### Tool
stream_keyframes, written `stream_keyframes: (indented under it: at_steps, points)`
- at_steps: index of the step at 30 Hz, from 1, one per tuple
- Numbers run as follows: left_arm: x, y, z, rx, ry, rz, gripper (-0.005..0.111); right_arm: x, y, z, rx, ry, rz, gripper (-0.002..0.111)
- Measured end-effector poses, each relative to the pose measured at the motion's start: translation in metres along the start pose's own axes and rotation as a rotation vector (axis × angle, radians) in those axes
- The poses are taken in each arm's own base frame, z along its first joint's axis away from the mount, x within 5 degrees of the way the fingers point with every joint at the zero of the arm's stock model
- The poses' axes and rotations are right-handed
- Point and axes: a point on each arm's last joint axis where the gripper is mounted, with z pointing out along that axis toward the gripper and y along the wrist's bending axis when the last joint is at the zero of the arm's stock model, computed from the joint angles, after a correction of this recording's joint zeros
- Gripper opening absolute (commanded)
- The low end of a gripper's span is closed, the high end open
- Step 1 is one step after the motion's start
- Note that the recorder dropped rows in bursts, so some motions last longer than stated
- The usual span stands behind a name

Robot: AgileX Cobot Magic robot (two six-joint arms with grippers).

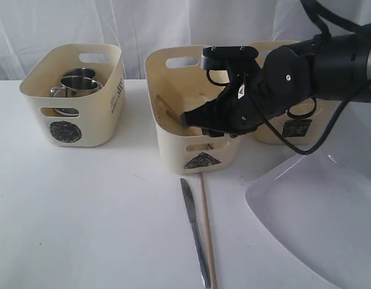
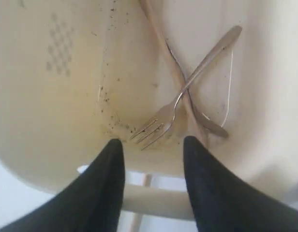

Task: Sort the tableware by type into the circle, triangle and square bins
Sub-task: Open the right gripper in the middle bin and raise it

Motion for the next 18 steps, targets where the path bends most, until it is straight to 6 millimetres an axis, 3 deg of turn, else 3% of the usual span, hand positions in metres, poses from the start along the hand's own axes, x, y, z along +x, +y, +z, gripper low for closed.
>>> stream_keyframes:
  at_steps: [14,18]
  points:
    - [0.0,0.0,0.0,0.0,0.0,0.0,0.0,0.001,-0.001,0.011,0.0,-0.007,0.0,0.039]
    - [0.0,0.0,0.0,0.0,0.0,0.0,0.0,-0.01,0.002,0.01,-0.008,-0.052,-0.012,0.039]
